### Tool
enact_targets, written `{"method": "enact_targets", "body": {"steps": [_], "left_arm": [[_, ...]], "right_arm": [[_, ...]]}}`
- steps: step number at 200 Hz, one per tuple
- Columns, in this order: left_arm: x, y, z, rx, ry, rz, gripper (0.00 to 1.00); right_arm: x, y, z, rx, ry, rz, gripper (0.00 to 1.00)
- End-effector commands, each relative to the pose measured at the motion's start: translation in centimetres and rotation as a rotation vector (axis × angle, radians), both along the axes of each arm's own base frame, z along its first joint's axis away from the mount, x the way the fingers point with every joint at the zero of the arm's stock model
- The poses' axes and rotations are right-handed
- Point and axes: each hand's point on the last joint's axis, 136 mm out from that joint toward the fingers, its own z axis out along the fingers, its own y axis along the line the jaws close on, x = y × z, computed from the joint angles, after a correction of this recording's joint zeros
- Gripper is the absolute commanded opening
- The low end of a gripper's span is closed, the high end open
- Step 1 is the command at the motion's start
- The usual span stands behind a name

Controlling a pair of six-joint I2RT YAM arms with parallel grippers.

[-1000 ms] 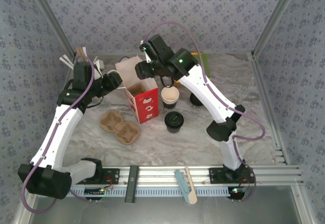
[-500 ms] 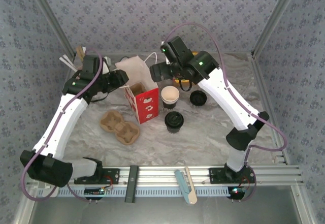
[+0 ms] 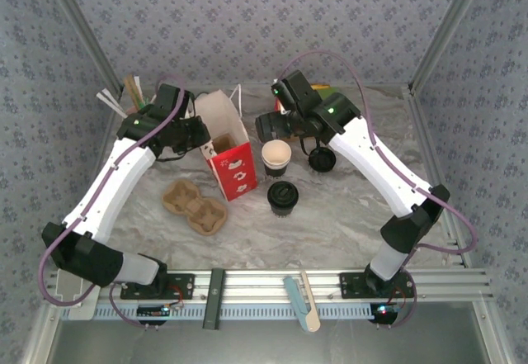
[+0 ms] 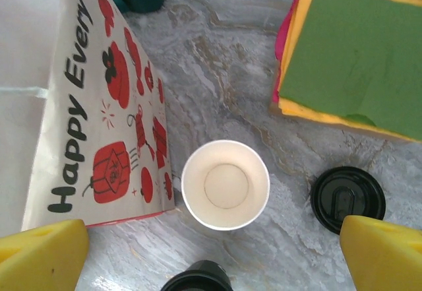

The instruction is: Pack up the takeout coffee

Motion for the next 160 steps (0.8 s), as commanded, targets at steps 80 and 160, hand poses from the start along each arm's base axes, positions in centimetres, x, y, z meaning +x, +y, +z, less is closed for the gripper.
{"method": "enact_targets", "body": {"steps": [80, 160], "left_arm": [[-2.3, -2.2, -0.3, -0.053, 0.064, -0.034, 0.09], [-4.8, -2.4, 1.0, -0.093, 0.062, -0.007, 0.05]], "right_arm": [[-5.5, -3.3, -5.9, -0.047, 0.276, -0.008, 0.9], [-6.6, -4.1, -6.8, -0.062, 0.288, -0.014, 0.9]]}}
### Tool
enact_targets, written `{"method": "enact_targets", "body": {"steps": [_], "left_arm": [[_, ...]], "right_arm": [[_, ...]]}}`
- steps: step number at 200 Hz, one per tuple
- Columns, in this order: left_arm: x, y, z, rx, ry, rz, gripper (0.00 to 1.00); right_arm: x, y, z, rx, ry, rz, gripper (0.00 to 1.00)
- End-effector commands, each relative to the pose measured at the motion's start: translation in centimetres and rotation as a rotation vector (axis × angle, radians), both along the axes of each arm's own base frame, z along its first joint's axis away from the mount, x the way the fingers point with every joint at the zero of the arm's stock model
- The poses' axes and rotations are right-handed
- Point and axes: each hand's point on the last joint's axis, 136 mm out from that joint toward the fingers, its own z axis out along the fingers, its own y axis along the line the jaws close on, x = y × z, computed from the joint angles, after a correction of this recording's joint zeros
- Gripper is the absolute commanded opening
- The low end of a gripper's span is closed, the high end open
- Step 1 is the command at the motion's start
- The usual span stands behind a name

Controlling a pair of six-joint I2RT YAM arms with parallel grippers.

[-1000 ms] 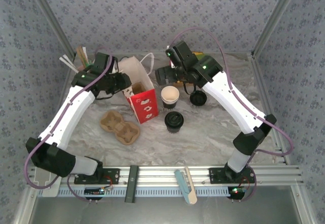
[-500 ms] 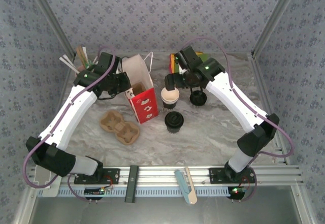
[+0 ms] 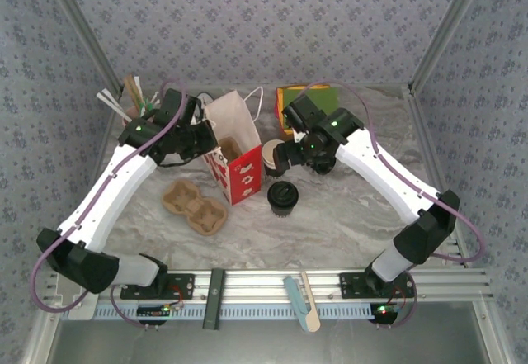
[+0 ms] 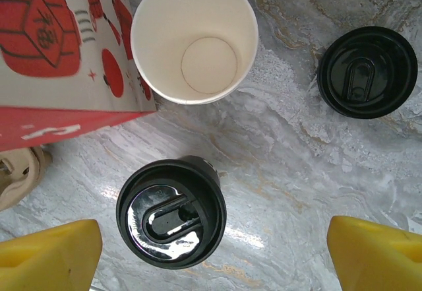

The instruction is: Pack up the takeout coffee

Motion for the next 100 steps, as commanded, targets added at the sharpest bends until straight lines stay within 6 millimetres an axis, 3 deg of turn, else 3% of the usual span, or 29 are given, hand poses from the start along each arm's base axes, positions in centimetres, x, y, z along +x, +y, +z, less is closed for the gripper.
{"method": "enact_targets", "body": {"steps": [1, 32, 62, 80, 100], "left_arm": [[-1.9, 0.4, 0.0, 0.0, 0.029, 0.01, 0.05], [-2.6, 1.5, -1.0, 0.047, 0.048, 0.029, 0.07], [-2.8, 2.1, 0.1, 0.061, 0.008, 0.031, 0.37], [-3.0, 1.8, 1.0, 0.031, -0.021, 0.016, 0.44], [-3.5, 1.4, 1.7, 0.0, -0.062, -0.001, 0.63]], "right_arm": [[-0.7, -0.6, 0.5, 0.0, -0.001, -0.006, 0.9], [-0.9, -0.4, 0.2, -0.006, 0.004, 0.01, 0.91], [-1.8, 0.1, -0.4, -0.026, 0.024, 0.038, 0.9], [-2.5, 0.4, -1.0, -0.049, 0.04, 0.049, 0.9], [-3.4, 0.9, -1.9, -0.062, 0.072, 0.056, 0.9]]}}
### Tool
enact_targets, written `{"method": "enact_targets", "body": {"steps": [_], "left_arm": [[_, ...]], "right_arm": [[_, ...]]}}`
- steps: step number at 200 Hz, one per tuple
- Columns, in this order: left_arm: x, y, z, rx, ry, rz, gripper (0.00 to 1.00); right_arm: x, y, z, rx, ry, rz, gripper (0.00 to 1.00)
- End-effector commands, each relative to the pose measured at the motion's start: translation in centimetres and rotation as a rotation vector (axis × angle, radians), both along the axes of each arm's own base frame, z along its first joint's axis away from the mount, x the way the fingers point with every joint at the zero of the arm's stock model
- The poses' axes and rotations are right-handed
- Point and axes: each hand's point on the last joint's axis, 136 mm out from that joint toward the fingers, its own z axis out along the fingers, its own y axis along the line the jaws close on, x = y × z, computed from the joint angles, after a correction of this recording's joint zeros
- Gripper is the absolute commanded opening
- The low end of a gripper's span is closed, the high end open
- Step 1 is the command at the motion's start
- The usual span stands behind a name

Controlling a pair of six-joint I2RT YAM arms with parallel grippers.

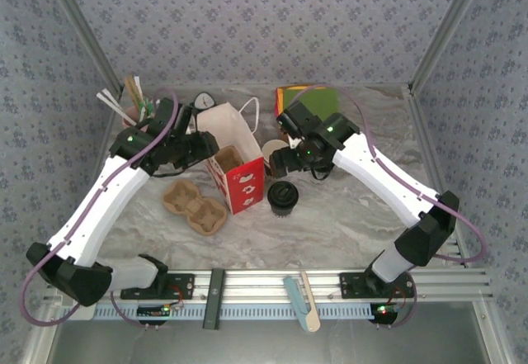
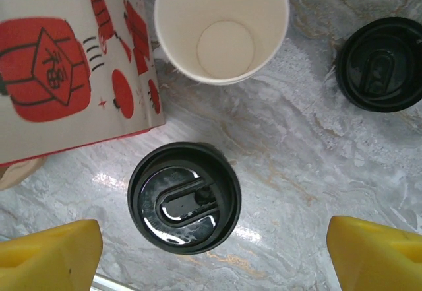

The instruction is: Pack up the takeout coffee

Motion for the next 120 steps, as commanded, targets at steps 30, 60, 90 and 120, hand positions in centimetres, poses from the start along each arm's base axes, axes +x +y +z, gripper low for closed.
{"method": "enact_targets", "body": {"steps": [30, 60, 90, 120], "left_arm": [[-2.1, 0.3, 2.9, -0.066, -0.135, -0.038, 0.88], [-3.5, 1.1, 4.4, -0.086, -0.221, -0.064, 1.0], [-5.2, 1.7, 4.6, -0.097, -0.269, -0.1, 1.0], [-6.9, 1.8, 3.9, -0.135, -0.275, -0.143, 1.0]], "right_arm": [[-2.9, 0.1, -2.8, -0.077, 0.113, 0.006, 0.89], [-3.3, 0.5, -4.0, -0.098, 0.147, -0.001, 0.89], [-3.5, 0.9, -4.7, -0.109, 0.169, -0.005, 0.89], [-3.5, 1.1, -5.4, -0.116, 0.19, -0.008, 0.89]]}}
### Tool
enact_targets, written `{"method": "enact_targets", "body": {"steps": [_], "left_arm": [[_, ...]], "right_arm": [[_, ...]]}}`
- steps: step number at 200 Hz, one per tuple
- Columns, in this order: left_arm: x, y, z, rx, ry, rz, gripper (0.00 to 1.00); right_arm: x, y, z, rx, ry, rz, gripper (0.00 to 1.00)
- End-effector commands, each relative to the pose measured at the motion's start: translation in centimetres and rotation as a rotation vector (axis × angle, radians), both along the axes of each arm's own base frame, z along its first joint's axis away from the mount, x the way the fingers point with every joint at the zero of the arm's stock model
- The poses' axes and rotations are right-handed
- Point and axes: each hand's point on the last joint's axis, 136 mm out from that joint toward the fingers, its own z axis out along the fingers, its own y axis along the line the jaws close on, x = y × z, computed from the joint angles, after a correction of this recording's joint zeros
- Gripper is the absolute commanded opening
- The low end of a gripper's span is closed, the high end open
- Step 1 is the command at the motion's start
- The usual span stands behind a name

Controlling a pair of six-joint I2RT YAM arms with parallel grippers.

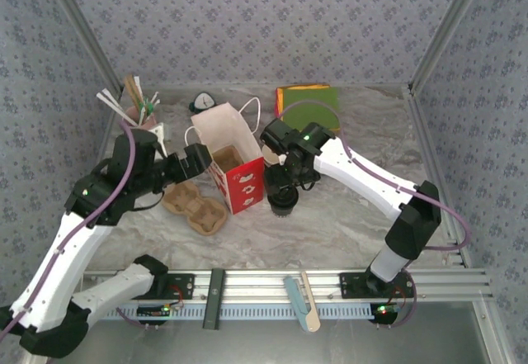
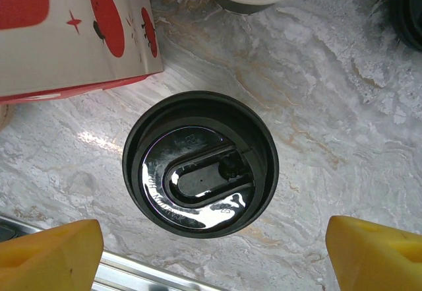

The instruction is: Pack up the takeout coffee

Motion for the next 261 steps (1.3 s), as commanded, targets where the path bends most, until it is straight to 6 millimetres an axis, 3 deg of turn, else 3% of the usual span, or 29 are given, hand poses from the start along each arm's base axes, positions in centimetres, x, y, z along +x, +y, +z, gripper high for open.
{"method": "enact_targets", "body": {"steps": [1, 39, 101, 199, 261], "left_arm": [[-1.1, -0.5, -0.1, -0.021, -0.027, -0.068, 1.0], [-2.6, -0.8, -1.2, -0.04, -0.02, -0.122, 1.0], [-2.9, -0.9, -3.0, -0.037, 0.003, -0.134, 1.0], [-2.4, -0.7, -3.1, -0.023, -0.01, -0.117, 1.0], [-2.3, -0.6, -3.3, -0.016, -0.009, -0.11, 1.0]], "right_arm": [[-0.8, -0.2, -0.7, -0.021, 0.045, -0.02, 0.89], [-0.9, -0.2, -1.4, -0.032, 0.066, -0.029, 0.9], [-1.0, -0.4, -2.4, -0.069, 0.09, -0.037, 0.9], [-0.9, -0.7, -3.0, -0.121, 0.115, -0.025, 0.87], [-0.3, 0.1, -2.8, -0.117, 0.1, -0.014, 0.87]]}}
